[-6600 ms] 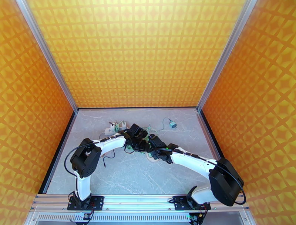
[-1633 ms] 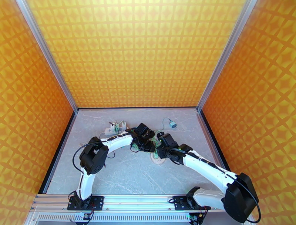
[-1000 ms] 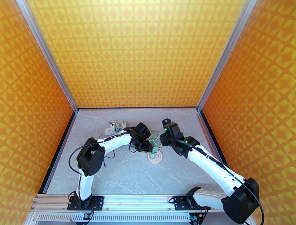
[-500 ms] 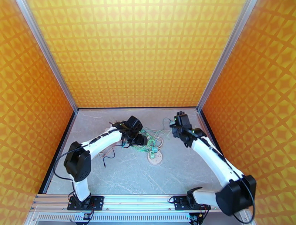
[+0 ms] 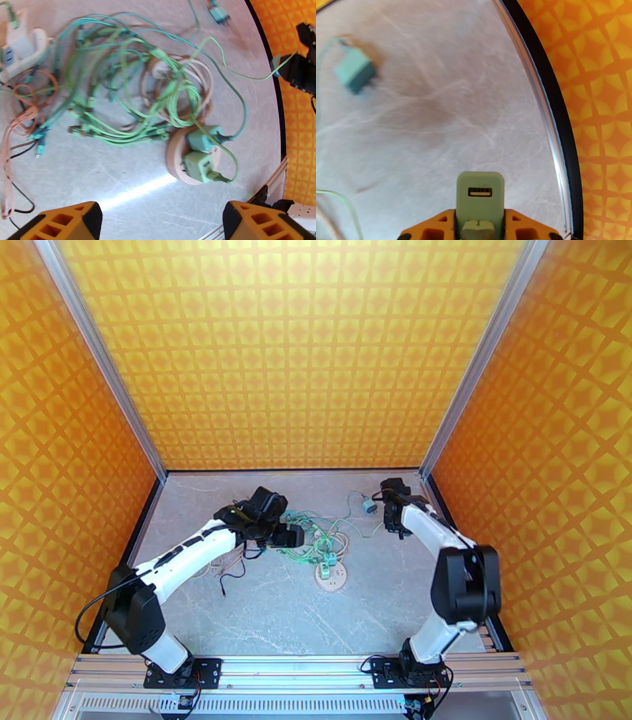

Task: Pull the plug off the socket

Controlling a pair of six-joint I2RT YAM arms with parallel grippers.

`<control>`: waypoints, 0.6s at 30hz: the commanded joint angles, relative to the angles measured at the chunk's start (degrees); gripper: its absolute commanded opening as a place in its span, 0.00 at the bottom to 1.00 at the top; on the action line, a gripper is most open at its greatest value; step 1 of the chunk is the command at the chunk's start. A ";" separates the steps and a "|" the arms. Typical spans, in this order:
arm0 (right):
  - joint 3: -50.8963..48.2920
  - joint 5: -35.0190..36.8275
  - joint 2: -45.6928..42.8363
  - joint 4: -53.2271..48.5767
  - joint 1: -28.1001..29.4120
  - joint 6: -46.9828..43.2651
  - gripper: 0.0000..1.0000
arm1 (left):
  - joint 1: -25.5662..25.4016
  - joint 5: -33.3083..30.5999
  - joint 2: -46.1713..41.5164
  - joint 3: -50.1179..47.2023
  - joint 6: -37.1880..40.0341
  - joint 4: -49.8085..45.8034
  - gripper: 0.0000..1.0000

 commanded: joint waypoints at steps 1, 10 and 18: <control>4.27 6.62 4.32 -2.92 0.03 -0.18 0.16 | 0.23 -1.20 -2.07 -1.83 -0.77 1.26 0.84; 5.36 8.89 11.95 -2.22 0.07 -0.44 0.21 | 0.28 -1.69 -5.28 -5.21 -0.91 2.19 0.86; 6.43 4.39 12.93 -3.38 0.07 -0.19 0.52 | 0.28 -1.72 -6.49 -6.25 -0.68 2.31 0.86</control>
